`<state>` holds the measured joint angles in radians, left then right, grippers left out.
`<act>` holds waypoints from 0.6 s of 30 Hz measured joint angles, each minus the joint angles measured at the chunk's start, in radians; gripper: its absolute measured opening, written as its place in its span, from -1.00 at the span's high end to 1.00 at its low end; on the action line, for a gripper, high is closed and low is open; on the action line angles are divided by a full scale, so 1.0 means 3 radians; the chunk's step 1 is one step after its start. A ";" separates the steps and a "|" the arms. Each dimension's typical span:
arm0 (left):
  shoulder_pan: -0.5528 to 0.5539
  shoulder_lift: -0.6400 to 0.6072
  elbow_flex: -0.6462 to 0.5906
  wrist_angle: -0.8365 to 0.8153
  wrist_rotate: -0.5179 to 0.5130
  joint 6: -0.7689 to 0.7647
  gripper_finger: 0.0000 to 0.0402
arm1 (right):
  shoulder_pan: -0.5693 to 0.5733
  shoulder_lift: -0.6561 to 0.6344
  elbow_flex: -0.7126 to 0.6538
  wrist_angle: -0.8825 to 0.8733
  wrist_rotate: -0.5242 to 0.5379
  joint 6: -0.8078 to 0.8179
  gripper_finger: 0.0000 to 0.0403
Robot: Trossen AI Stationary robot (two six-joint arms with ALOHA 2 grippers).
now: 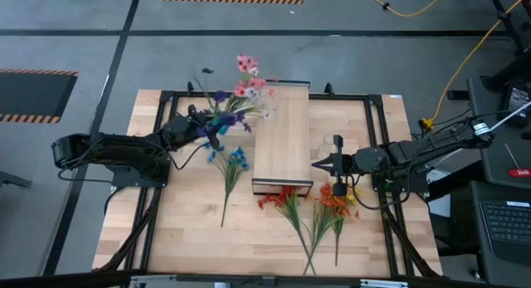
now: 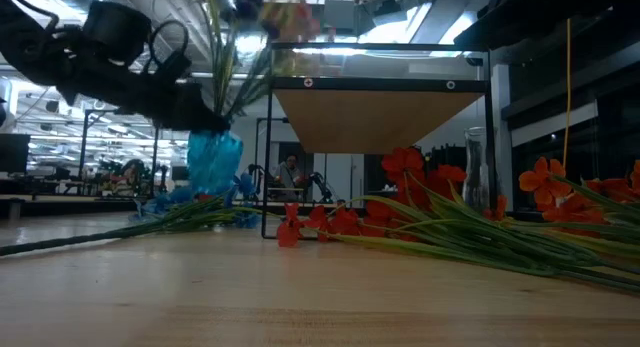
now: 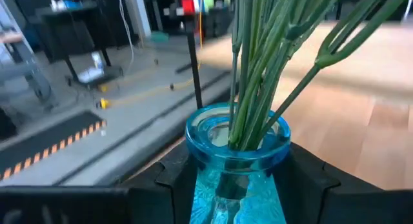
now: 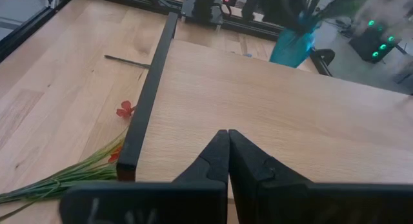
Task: Pick and place flowers into a vace then onto a shelf
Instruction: Put the blue vase on the shelf
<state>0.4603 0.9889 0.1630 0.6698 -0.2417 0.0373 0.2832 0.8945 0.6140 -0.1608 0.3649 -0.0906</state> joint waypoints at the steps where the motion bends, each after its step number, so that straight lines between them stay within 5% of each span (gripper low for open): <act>1: 0.0002 -0.0050 0.0017 0.0001 0.0000 0.0004 0.20 | 0.0000 0.0000 0.0000 0.0000 0.0000 -0.0001 0.96; 9: 0.0003 -0.0371 0.0270 -0.0107 0.0191 0.0049 0.20 | 0.0000 0.0000 0.0000 0.0001 0.0001 -0.0038 0.96; 18: 0.0004 -0.0192 0.0931 -0.0783 0.0664 -0.0078 0.20 | 0.0000 0.0000 0.0000 0.0079 0.0031 -0.0075 0.96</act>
<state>0.4614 0.9312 0.4423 0.4350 -0.0425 0.0139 0.2832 0.8944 0.6140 -0.1371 0.3740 -0.1131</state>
